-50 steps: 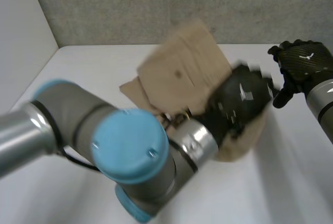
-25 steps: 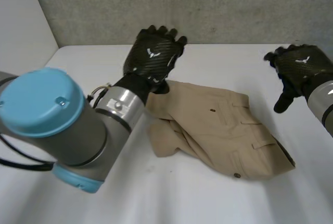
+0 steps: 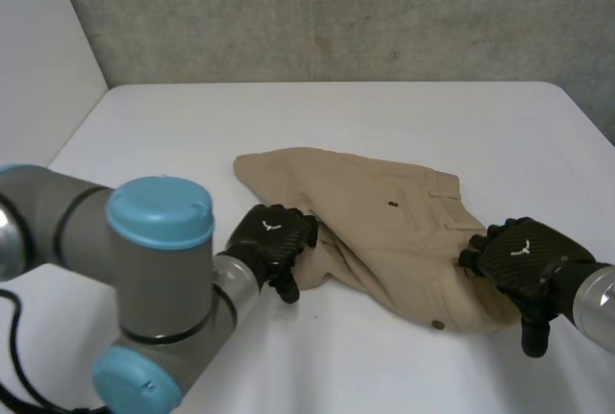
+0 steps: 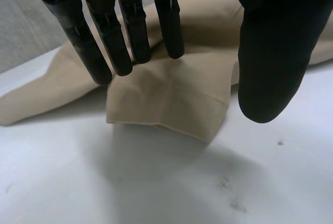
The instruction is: Fold the shorts.
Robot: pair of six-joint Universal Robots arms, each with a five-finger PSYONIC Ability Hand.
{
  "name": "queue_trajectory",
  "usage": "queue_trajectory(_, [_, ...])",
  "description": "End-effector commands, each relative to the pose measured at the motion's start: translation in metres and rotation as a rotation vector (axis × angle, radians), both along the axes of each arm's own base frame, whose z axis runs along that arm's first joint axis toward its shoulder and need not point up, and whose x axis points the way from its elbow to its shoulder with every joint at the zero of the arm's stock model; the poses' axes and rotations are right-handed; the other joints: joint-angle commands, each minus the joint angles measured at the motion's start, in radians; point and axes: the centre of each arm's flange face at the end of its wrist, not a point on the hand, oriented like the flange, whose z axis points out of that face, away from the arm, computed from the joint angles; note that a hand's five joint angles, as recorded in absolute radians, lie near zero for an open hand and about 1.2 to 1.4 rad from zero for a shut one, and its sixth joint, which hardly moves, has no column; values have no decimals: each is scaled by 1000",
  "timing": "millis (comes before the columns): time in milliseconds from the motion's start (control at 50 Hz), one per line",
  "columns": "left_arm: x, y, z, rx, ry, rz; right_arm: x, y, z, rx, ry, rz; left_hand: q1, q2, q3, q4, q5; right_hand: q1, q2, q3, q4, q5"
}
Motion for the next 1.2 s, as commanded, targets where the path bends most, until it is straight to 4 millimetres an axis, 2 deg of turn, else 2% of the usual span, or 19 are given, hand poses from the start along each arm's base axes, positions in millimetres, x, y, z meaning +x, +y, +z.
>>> queue_trajectory(20, [-15, -18, -15, -15, -8, 13, -2, -15, -28, -59, -9, 1, 59, 60, 61, 60, 66, 125, 92, 90, 73, 68])
queue_trajectory(160, [-23, -37, -25, -53, -18, 75, 1, -29, -54, -58, -7, 6, 100, 101, 102, 101, 107, 615, 582, 580, 562, 558])
queue_trajectory(180, [-24, -39, -29, -55, -23, 79, 2, -32, -55, -68, -6, 2, 129, 130, 131, 130, 136, 866, 833, 830, 813, 808])
queue_trajectory(240, [-26, -42, -36, -60, -44, 74, 2, -36, -54, -82, -9, -3, 179, 180, 181, 180, 186, 1126, 1093, 1090, 1073, 1068])
queue_trajectory(300, [-27, -44, -39, -86, -80, 57, 3, -42, -49, -114, -26, -11, 551, 552, 553, 552, 558, 1220, 1186, 1184, 1167, 1162])
queue_trajectory(320, [-28, -45, -37, -106, -89, 49, 2, -46, -47, -132, -35, -23, 829, 829, 830, 829, 835, 1220, 1186, 1184, 1167, 1162])
queue_trajectory(380, [-30, -42, -34, -127, -99, 33, 2, -52, -40, -157, -63, -45, 852, 852, 853, 852, 858, 1220, 1186, 1184, 1167, 1162])
queue_trajectory(440, [-32, -37, -2, -182, -61, 24, 3, -59, -17, -210, -129, -84, 852, 852, 853, 852, 858, 1220, 1186, 1184, 1167, 1162])
queue_trajectory(520, [-23, -27, 65, -283, 44, 39, 4, -63, 24, -303, -231, -126, 852, 852, 853, 852, 858, 1220, 1186, 1184, 1167, 1162])
queue_trajectory(600, [-7, -10, 128, -394, 145, 49, 3, -63, 66, -382, -311, -145, 852, 852, 853, 852, 858, 1220, 1186, 1184, 1167, 1162])
queue_trajectory(620, [1, -3, 154, -445, 192, 55, 2, -60, 86, -418, -340, -151, 852, 852, 853, 852, 858, 1220, 1186, 1184, 1167, 1162])
queue_trajectory(700, [24, 14, 205, -542, 276, 83, 1, -48, 132, -476, -408, -151, 852, 852, 853, 852, 858, 1220, 1186, 1184, 1167, 1162])
queue_trajectory(780, [47, 25, 241, -609, 335, 122, -1, -41, 167, -519, -450, -153, 852, 852, 853, 852, 858, 1220, 1186, 1184, 1167, 1162])
queue_trajectory(860, [63, 25, 259, -633, 380, 164, -2, -35, 191, -548, -460, -149, 852, 852, 853, 852, 858, 1220, 1186, 1184, 1167, 1162])
queue_trajectory(960, [69, 18, 247, -558, 366, 193, 1, -35, 187, -478, -441, -144, 852, 852, 853, 852, 858, 1220, 1186, 1184, 1167, 1162])
queue_trajectory(980, [68, 17, 243, -537, 360, 195, 4, -47, 170, -405, -424, -151, 852, 852, 853, 852, 858, 1220, 1186, 1184, 1167, 1162])
queue_trajectory(1040, [58, -5, 198, -374, 287, 205, 13, -72, 131, -257, -390, -152, 852, 852, 853, 852, 858, 1220, 1186, 1184, 1167, 1162])
queue_trajectory(1080, [50, -26, 167, -283, 245, 211, 23, -81, 110, -189, -369, -145, 852, 852, 853, 852, 858, 1220, 1186, 1184, 1167, 1162])
queue_trajectory(1200, [51, -77, 113, -173, 155, 286, 46, -105, 50, -50, -287, -125, 852, 852, 853, 852, 858, 1220, 1186, 1184, 1167, 1162])
